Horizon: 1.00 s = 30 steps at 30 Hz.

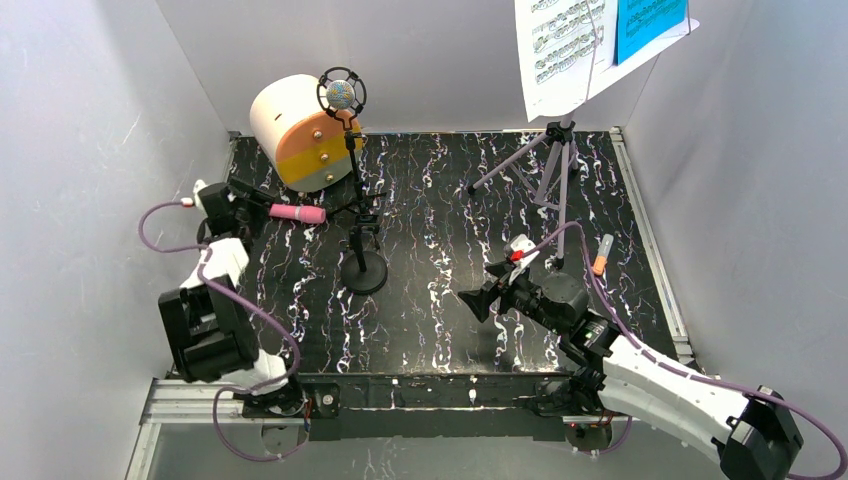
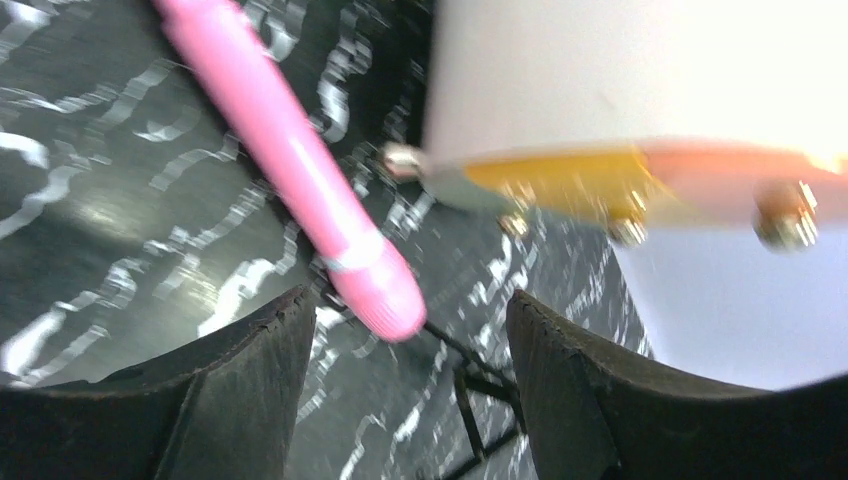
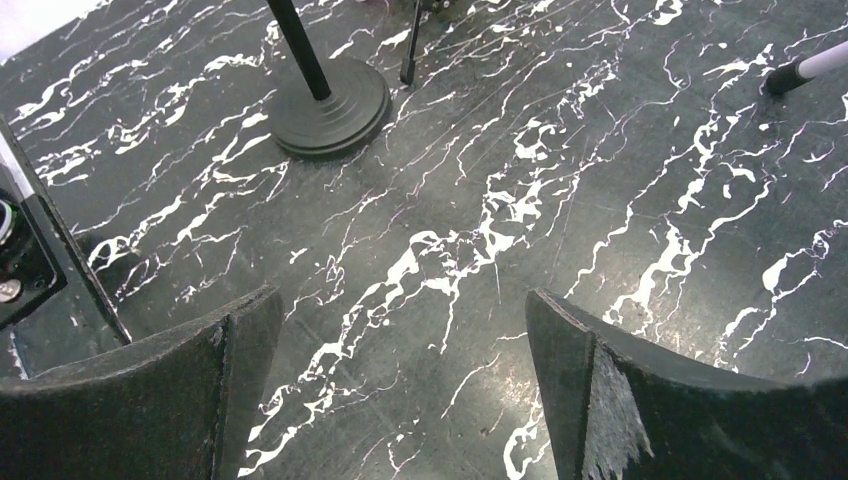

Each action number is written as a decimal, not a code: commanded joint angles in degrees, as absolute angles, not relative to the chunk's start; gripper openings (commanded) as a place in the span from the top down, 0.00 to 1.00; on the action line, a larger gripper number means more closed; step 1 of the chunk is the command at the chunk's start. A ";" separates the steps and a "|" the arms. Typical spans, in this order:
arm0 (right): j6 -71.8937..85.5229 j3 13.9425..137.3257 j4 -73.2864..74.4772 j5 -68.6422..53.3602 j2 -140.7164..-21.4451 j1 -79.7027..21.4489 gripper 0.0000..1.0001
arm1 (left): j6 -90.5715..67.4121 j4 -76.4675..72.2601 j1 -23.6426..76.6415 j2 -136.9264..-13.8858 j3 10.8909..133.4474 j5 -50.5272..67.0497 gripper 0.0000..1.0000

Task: Pack up the instrument practice props
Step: Place the microphone at the center of the board, then pick up the microphone stand at the center of the board.

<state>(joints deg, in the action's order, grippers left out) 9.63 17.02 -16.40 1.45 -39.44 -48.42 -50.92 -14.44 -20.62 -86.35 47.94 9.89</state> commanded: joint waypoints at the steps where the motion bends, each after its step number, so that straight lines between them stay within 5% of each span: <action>1: 8.28 18.82 -17.94 0.58 -40.43 -48.32 0.01 | -43.37 -7.77 -13.68 -77.39 44.89 7.72 0.32; 12: 7.45 18.33 -20.32 -2.38 -41.53 -48.33 0.01 | -41.62 -5.17 -6.53 -56.01 26.94 6.98 0.26; 20: 7.16 17.23 -21.47 -3.94 -39.70 -48.33 0.01 | -22.17 10.95 -2.30 -50.00 33.50 7.94 0.21; 30: 7.11 16.66 -21.19 -5.35 -37.53 -48.33 0.01 | -1.22 7.42 7.38 -43.09 35.89 16.91 0.22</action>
